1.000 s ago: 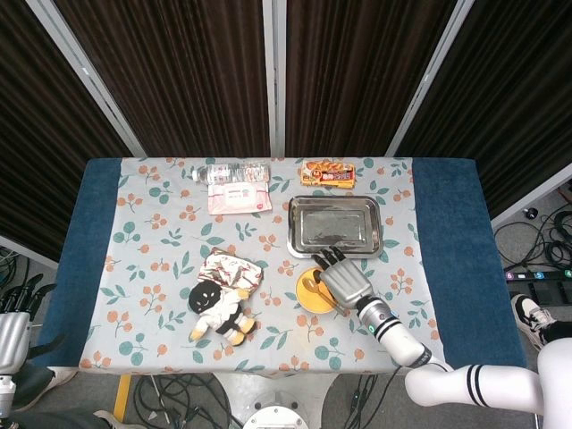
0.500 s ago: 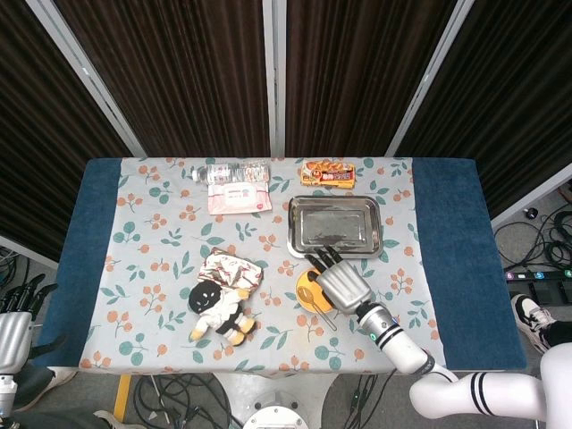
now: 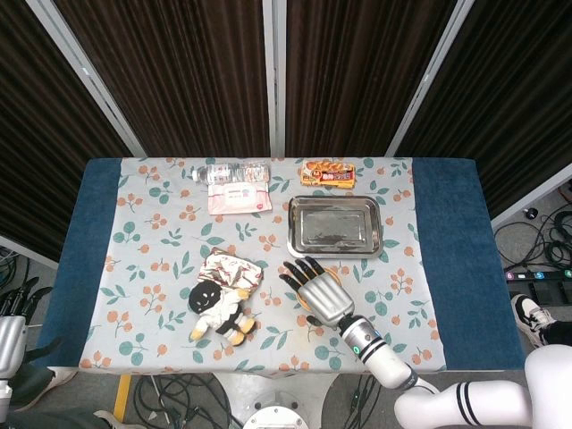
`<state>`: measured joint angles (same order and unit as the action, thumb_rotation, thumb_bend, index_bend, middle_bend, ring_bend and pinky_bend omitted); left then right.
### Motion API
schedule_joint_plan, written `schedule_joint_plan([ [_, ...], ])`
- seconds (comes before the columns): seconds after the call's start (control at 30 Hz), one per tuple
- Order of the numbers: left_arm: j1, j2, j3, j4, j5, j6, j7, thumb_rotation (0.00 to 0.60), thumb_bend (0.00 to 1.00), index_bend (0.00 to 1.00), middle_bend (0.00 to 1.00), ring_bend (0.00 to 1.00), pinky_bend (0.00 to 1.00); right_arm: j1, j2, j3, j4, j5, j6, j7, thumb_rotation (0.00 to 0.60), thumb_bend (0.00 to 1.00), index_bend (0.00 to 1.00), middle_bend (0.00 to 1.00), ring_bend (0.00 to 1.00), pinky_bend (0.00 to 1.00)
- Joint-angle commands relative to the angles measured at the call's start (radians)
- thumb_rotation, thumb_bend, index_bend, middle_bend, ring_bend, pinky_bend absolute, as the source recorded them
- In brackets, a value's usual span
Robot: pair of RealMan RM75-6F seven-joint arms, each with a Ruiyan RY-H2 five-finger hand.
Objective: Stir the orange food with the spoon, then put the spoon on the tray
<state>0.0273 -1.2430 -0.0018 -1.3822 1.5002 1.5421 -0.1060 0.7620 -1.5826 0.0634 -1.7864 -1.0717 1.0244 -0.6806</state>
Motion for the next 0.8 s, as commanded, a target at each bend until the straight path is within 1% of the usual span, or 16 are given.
schedule_joint_plan([
  [0.03, 0.001, -0.002, 0.001, 0.004, -0.001, -0.002, -0.004, 0.600, 0.00, 0.25, 0.17, 0.15, 0.14, 0.003, -0.011, -0.020, -0.001, 0.006, 0.006, -0.039, 0.600, 0.09, 0.10, 0.00, 0.00, 0.00],
  [0.27, -0.002, -0.007, 0.000, 0.012, 0.002, -0.006, -0.010, 0.600, 0.00, 0.25, 0.17, 0.15, 0.14, -0.014, -0.014, -0.069, 0.042, -0.037, 0.048, -0.110, 0.600, 0.09, 0.09, 0.00, 0.00, 0.00],
  [0.47, -0.004, -0.007, -0.002, 0.012, 0.002, -0.007, -0.008, 0.600, 0.00, 0.25, 0.17, 0.15, 0.14, -0.038, 0.011, -0.102, 0.063, -0.078, 0.073, -0.127, 0.600, 0.09, 0.09, 0.00, 0.00, 0.00],
  [0.63, -0.006, -0.006, -0.001, 0.009, 0.004, -0.010, -0.003, 0.600, 0.00, 0.25, 0.17, 0.15, 0.14, -0.048, 0.042, -0.108, 0.081, -0.084, 0.073, -0.136, 0.600, 0.09, 0.09, 0.00, 0.00, 0.00],
  [0.8, -0.005, -0.003, -0.001, 0.004, 0.000, -0.012, 0.002, 0.600, 0.00, 0.25, 0.17, 0.15, 0.14, -0.050, 0.071, -0.096, 0.099, -0.072, 0.060, -0.133, 0.600, 0.09, 0.09, 0.00, 0.00, 0.00],
])
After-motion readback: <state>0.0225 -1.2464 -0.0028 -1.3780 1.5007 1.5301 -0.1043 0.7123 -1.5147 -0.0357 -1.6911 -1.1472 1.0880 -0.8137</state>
